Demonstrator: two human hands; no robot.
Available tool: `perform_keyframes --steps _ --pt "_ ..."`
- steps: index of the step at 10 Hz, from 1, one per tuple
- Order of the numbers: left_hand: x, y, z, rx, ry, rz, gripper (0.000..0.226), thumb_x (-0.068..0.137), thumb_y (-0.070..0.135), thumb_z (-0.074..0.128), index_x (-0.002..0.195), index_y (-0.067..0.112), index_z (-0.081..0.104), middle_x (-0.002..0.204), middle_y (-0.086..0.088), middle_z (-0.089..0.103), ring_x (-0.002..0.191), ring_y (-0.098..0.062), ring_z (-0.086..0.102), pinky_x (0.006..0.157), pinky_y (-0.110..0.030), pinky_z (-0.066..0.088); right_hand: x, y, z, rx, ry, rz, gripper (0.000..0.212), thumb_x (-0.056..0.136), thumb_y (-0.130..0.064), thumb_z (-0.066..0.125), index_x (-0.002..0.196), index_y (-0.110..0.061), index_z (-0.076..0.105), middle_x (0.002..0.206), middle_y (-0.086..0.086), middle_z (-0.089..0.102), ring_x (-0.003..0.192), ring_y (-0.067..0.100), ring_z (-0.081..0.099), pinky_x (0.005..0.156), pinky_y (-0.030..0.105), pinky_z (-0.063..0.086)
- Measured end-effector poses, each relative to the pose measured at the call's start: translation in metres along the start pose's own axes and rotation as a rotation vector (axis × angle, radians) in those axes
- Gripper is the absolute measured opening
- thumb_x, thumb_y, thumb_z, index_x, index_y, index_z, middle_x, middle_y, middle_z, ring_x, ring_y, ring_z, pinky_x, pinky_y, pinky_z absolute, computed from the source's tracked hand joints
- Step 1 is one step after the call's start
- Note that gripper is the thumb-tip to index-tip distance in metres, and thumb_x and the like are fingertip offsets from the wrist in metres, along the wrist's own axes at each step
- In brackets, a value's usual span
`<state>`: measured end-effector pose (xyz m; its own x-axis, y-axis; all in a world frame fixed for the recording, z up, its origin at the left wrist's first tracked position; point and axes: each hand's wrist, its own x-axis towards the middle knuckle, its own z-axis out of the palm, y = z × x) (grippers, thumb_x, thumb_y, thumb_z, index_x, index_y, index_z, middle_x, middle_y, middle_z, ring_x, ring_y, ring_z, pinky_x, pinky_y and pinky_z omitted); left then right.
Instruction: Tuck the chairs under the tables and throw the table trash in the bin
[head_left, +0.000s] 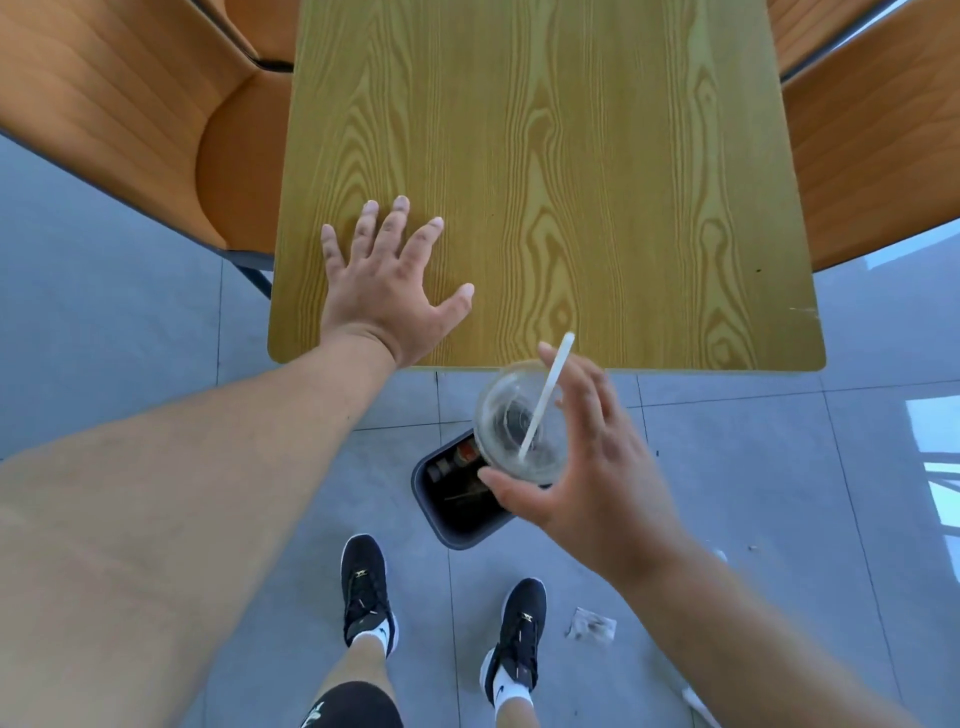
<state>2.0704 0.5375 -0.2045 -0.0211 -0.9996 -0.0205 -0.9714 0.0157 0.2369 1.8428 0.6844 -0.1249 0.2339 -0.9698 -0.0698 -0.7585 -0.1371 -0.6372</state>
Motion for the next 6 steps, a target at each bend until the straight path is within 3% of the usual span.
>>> perform_keyframes --steps 2,4,6 --pt "0.000 0.000 -0.001 0.003 -0.008 0.003 0.083 0.089 0.082 0.033 0.158 0.037 0.030 0.173 -0.003 0.015 0.159 -0.027 0.002 0.124 -0.065 -0.005 -0.021 0.013 0.020 -0.037 -0.091 0.075 0.111 0.071 -0.063 0.082 0.158 -0.036 0.019 0.152 -0.020 0.031 0.127 0.012 0.050 0.096 0.021 0.036" --pt "0.000 0.000 0.000 0.011 -0.022 0.009 0.083 0.089 0.083 0.031 0.158 0.037 0.029 0.173 -0.003 0.014 0.160 -0.027 0.000 0.124 -0.065 -0.006 -0.028 0.022 0.019 -0.023 -0.173 0.168 0.123 0.068 -0.078 0.073 0.159 -0.048 -0.003 0.164 -0.022 0.012 0.145 0.008 0.033 0.106 0.026 0.035" --pt "-0.001 0.001 -0.004 0.020 -0.022 0.025 0.083 0.090 0.082 0.031 0.159 0.037 0.027 0.174 -0.003 0.012 0.160 -0.027 -0.001 0.124 -0.066 -0.004 0.010 0.018 -0.005 -0.095 -0.044 0.147 0.102 0.079 -0.078 0.060 0.160 -0.039 0.012 0.164 -0.015 0.020 0.149 0.012 0.025 0.117 0.033 0.029"
